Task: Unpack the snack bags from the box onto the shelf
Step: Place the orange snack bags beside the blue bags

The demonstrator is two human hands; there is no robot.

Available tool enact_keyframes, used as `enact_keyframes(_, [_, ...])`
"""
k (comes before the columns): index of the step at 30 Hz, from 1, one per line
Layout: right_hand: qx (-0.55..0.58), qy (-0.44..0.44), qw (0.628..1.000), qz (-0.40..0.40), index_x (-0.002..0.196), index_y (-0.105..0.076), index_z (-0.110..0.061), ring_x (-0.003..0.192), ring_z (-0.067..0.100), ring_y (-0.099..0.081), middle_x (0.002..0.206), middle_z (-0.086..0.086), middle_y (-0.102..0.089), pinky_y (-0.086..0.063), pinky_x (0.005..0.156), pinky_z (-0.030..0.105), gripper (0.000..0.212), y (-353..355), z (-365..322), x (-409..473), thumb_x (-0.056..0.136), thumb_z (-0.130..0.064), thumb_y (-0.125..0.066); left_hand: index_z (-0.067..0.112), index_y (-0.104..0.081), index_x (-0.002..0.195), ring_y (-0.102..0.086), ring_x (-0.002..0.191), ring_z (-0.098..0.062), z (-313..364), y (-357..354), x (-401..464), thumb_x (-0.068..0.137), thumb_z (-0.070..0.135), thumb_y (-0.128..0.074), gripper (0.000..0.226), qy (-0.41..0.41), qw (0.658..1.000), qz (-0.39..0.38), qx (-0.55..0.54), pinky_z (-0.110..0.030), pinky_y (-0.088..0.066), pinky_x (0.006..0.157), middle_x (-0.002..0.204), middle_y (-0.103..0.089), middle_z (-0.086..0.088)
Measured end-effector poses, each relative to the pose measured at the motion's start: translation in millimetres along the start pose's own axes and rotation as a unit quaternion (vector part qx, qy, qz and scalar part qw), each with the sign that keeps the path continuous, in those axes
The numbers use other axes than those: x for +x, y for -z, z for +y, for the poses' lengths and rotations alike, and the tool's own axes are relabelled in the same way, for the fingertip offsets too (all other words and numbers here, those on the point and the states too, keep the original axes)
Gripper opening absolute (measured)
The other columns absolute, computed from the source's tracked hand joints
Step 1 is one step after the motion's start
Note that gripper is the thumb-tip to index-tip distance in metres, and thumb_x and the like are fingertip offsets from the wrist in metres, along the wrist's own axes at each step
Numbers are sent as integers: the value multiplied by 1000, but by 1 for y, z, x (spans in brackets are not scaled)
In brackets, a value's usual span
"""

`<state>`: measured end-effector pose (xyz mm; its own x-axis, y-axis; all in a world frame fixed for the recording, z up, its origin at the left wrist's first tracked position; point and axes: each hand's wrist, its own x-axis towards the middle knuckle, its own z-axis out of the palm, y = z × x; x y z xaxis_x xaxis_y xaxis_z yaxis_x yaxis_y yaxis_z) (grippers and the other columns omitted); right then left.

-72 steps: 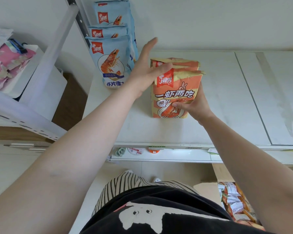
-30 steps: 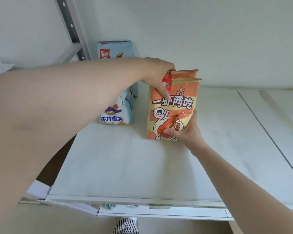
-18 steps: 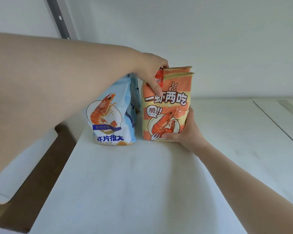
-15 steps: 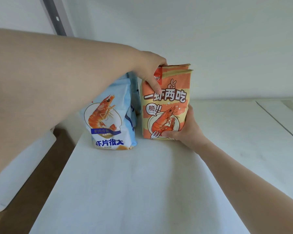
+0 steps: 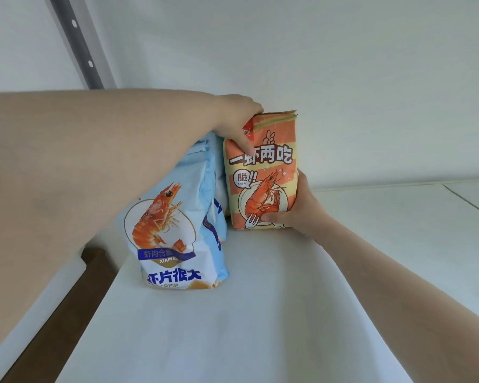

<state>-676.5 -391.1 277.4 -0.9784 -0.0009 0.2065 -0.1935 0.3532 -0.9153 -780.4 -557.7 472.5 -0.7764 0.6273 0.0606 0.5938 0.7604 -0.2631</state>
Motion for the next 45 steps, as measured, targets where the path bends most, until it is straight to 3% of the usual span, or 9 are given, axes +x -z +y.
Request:
enact_keyframes(3, [-2, 1, 1000, -4, 147, -19, -29, 110, 9, -60, 118, -19, -56, -54, 95, 42, 118, -1, 1, 12, 58, -15, -94, 17, -45, 135, -49, 117, -29, -2, -5, 2, 67, 46, -84, 84, 11, 1000, 2, -10, -37, -43, 95, 131, -44, -11])
enact_keyframes(12, [6, 2, 1000, -3, 149, -17, -27, 107, -1, -58, 125, -13, -56, -54, 93, 33, 119, -2, 3, 23, 59, -13, -93, 16, -40, 142, -48, 113, -27, 0, -2, -3, 60, 63, -76, 101, -8, 1000, -14, -27, -42, -44, 98, 124, -43, -8])
enact_keyframes(17, [6, 3, 1000, 0, 152, -9, -26, 116, 7, -57, 135, -8, -51, -51, 100, 42, 129, -3, 0, 19, 56, -16, -95, 15, -38, 143, -48, 114, -27, 0, -1, -6, 64, 57, -78, 98, -7, 999, -12, -38, -39, -43, 97, 127, -43, -10])
enact_keyframes(20, [11, -1, 999, 49, 154, 6, -29, 143, 15, -31, 157, -2, -24, -34, 115, 44, 145, -5, -6, 9, 52, -27, -97, 16, -34, 146, -47, 117, -27, -2, -5, -6, 67, 55, -77, 98, -7, 998, -6, -58, -41, -41, 100, 129, -43, -10])
enact_keyframes(24, [-28, 18, 993, 114, 155, 6, -25, 149, 9, -9, 162, -5, -7, -17, 116, 31, 137, -4, -4, -10, 60, -32, -92, 19, -35, 144, -46, 117, -26, -9, -14, -3, 67, 56, -77, 96, -10, 997, 1, -70, -41, -41, 101, 128, -44, -10])
enact_keyframes(29, [-42, 7, 992, 123, 156, 4, -26, 149, 9, -10, 163, -6, -9, -19, 118, 34, 127, -2, -9, -17, 68, -39, -87, 29, -29, 145, -41, 128, -30, -11, -16, -3, 57, 71, -74, 108, 6, 997, 9, -77, -44, -38, 106, 142, -37, -11])
enact_keyframes(33, [-38, 2, 993, 110, 156, 2, -24, 148, 12, -14, 161, 0, -14, -19, 112, 27, 119, -9, -13, -27, 74, -34, -84, 34, -22, 147, -40, 130, -28, -7, -17, -5, 49, 82, -68, 118, 13, 996, 7, -86, -45, -38, 107, 145, -35, -9])
enact_keyframes(38, [-39, -24, 991, 127, 156, 1, -22, 147, 15, -20, 160, -1, -19, -21, 104, 22, 110, -18, -16, -20, 80, -30, -79, 25, -21, 150, -39, 130, -28, -1, -17, -12, 61, 67, -75, 113, 9, 996, 9, -90, -41, -36, 108, 143, -36, -10])
enact_keyframes(45, [-31, -37, 991, 128, 155, 1, -21, 140, 20, -38, 155, 2, -33, -34, 114, 42, 112, -28, -21, -9, 79, -30, -80, 16, -16, 153, -37, 132, -28, -2, -17, -11, 69, 54, -75, 109, -5, 996, 11, -91, -39, -34, 110, 144, -33, -11])
